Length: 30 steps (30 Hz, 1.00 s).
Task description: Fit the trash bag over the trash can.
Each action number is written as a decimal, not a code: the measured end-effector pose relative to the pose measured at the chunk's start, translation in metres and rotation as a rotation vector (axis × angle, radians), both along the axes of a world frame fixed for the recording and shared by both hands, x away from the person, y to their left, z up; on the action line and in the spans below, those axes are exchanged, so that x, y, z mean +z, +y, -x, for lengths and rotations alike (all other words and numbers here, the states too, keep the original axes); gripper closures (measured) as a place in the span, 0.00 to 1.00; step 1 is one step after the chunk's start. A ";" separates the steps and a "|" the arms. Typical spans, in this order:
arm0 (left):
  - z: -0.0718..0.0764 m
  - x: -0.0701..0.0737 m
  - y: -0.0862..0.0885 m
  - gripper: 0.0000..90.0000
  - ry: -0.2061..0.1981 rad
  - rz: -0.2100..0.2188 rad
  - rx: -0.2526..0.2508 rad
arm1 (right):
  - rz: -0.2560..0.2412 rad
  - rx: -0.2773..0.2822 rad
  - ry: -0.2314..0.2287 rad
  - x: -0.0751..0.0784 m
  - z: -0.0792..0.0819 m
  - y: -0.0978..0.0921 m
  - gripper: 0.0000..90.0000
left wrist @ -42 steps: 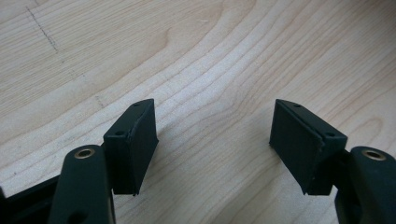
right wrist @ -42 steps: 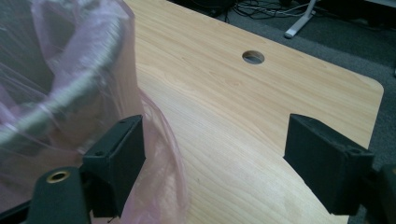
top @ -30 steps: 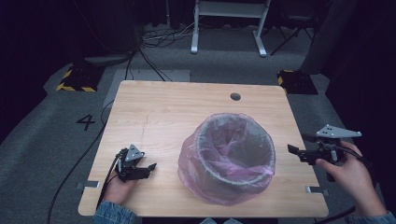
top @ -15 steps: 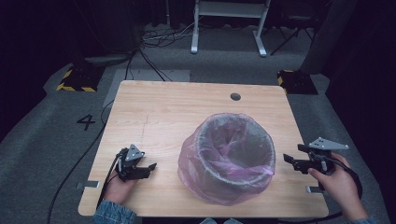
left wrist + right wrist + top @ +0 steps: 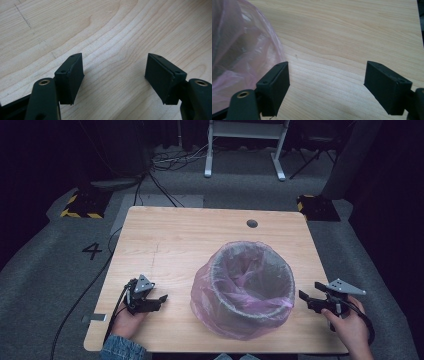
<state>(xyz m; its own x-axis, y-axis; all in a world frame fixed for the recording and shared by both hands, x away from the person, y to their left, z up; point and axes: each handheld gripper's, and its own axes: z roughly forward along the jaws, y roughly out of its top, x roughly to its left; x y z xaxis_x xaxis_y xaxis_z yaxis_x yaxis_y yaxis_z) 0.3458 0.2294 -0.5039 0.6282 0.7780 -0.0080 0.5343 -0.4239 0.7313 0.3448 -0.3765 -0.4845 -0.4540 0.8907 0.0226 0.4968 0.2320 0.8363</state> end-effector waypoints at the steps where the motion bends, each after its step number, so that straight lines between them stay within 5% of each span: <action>1: 0.000 0.000 0.000 0.34 0.000 0.000 0.000 | 0.007 -0.007 -0.002 -0.002 0.000 0.001 0.23; 16: 0.000 0.000 0.000 0.34 0.000 -0.001 0.003 | 0.042 -0.045 0.008 -0.015 -0.003 0.009 0.23; 22: 0.000 0.000 0.000 0.34 0.000 -0.001 0.003 | 0.081 -0.049 0.070 -0.017 -0.009 0.013 0.23; 24: 0.000 0.000 0.000 0.34 0.000 -0.001 0.005 | 0.088 -0.031 0.132 -0.019 -0.012 0.014 0.18; 30: 0.000 0.000 0.000 0.34 -0.004 -0.003 0.007 | 0.097 -0.042 0.133 -0.019 -0.013 0.016 0.16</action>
<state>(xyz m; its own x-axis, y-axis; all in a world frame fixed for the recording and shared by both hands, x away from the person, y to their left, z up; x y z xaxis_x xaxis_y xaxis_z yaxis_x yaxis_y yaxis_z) 0.3455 0.2290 -0.5039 0.6228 0.7824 -0.0028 0.5343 -0.4227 0.7320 0.3576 -0.3609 -0.5039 -0.4146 0.9100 -0.0072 0.6129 0.2851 0.7370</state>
